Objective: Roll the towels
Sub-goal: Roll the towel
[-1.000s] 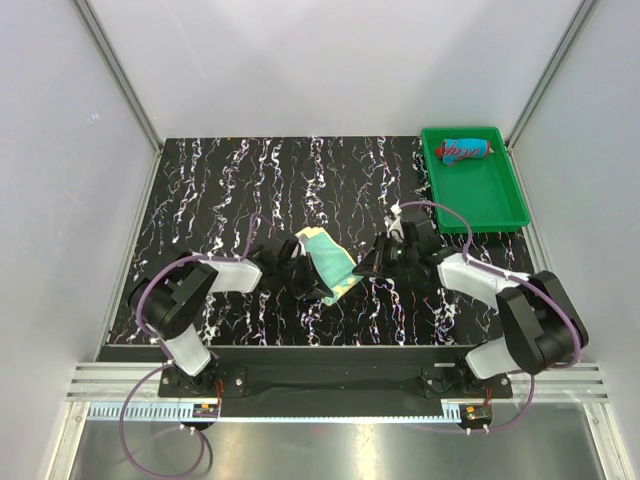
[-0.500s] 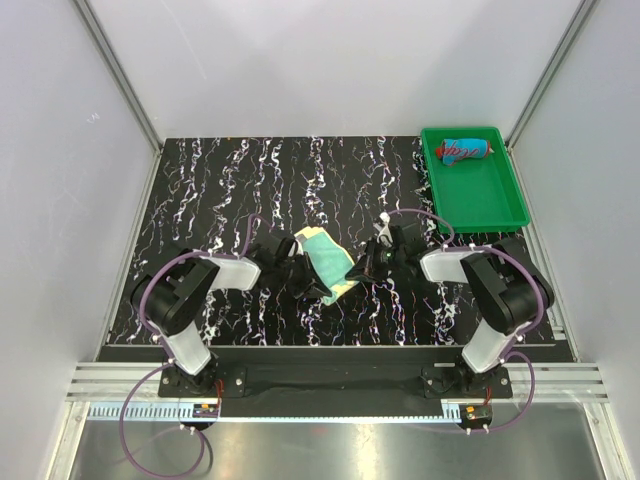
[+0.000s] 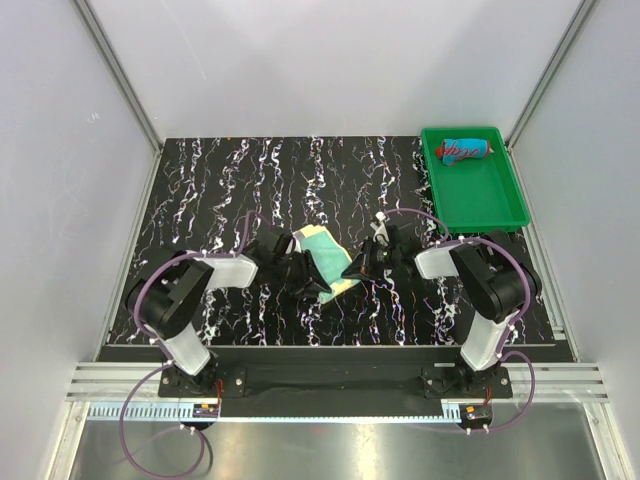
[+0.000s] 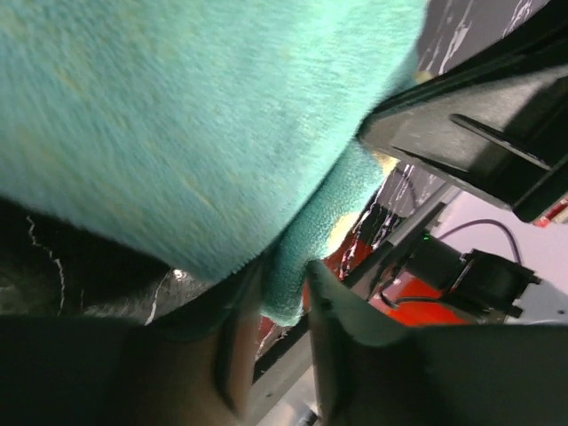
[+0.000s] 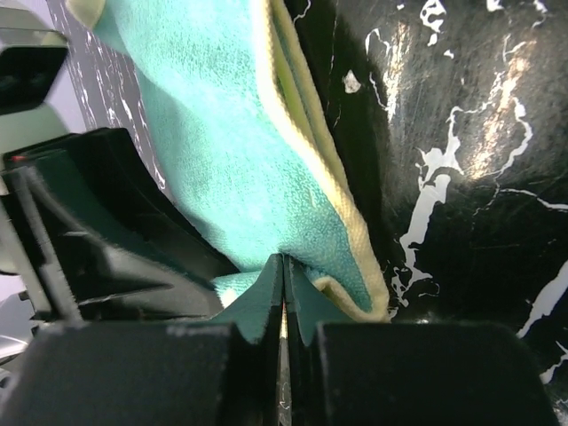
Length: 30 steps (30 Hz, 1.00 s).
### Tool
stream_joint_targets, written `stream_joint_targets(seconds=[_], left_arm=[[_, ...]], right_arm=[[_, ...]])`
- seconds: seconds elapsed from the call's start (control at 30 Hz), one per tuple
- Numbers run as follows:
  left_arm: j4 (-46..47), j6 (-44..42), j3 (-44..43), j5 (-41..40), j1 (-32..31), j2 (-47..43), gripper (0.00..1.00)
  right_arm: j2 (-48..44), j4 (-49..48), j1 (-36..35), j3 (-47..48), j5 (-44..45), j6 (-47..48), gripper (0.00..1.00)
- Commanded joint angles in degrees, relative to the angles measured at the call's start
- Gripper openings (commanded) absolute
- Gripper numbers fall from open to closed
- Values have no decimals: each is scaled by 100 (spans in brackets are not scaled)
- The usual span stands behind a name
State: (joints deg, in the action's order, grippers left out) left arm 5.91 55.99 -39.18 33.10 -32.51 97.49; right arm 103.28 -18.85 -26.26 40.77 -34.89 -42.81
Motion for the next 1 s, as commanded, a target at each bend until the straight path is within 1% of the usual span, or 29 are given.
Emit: stream_joint_targets(seconds=[0.0, 0.1, 0.2, 0.23, 0.37, 0.43, 0.47, 0.5, 0.53, 0.63, 0.7, 0.77, 0.8, 0.9, 0.97], left_arm=[[-915, -544, -142, -717, 52, -318, 42], [-1450, -764, -300, -989, 52, -616, 51], [-1733, -992, -485, -1270, 52, -819, 53], [-1960, -1054, -538, -1376, 52, -959, 54], [-2682, -1484, -1002, -2165, -9, -1311, 54], [-2955, -1809, -1153, -2413, -150, -1583, 54], [-2999, -1932, -1206, -2675, -246, -1689, 54], [-3086, -2186, -1337, -2843, -499, -1890, 54], [-3140, -2328, -1408, -3245, -676, -1970, 54], [-3228, -2890, -1680, -3730, -1388, -2068, 53], [-3211, -3172, -1777, -3837, -1809, -1954, 51], [-3175, -3330, -1821, -3846, -1995, -1813, 48], [-3158, -3375, -1900, -3881, -2196, -1691, 45], [-3148, -3586, -2058, -4100, -2592, -1463, 45], [-3228, -3673, -2181, -4321, -2672, -1182, 46]], right_arm=[[121, -101, -19, 27, 185, 115, 4], [157, -145, -19, 18, 211, 106, 4], [174, -180, -19, 10, 229, 106, 4], [183, -189, -19, 1, 237, 115, 4], [157, -250, -19, -43, 290, 97, 4], [157, -268, -28, -52, 308, 97, 3], [166, -268, -19, -52, 308, 97, 4], [183, -268, -19, -43, 308, 88, 4], [192, -268, -19, -52, 308, 88, 3], [218, -259, -19, -26, 299, 80, 3], [236, -251, -19, -8, 299, 80, 3], [271, -233, -28, 1, 299, 80, 3], [262, -224, -19, 9, 290, 80, 2], [271, -198, -28, 18, 299, 79, 3], [297, -189, -19, 27, 299, 80, 2]])
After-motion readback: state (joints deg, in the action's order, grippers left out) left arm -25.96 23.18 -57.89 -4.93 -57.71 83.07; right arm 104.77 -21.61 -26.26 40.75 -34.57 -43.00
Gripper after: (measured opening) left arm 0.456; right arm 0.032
